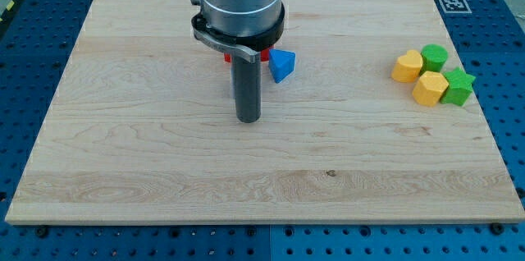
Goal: Push the blue cube at the bottom right to the red star
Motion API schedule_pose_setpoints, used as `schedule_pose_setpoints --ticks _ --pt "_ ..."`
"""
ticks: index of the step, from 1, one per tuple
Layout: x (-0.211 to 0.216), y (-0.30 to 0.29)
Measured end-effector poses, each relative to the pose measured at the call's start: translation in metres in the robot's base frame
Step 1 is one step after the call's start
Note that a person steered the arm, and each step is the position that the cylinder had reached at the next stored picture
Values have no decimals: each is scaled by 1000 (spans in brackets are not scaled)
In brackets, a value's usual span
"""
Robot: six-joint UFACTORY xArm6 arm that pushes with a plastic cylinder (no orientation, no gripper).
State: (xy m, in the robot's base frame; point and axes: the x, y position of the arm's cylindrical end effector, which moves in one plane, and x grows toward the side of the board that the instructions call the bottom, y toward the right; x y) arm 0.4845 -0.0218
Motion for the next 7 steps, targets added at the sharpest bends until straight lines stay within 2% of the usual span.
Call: schedule_pose_setpoints --ticks 1,2,3,4,5,6,7 --pt "-6 12" --pt "8 14" --pt "40 14" --pt "23 -12" --pt "-28 -12" --pt "-47 -13" --pt "-39 -14"
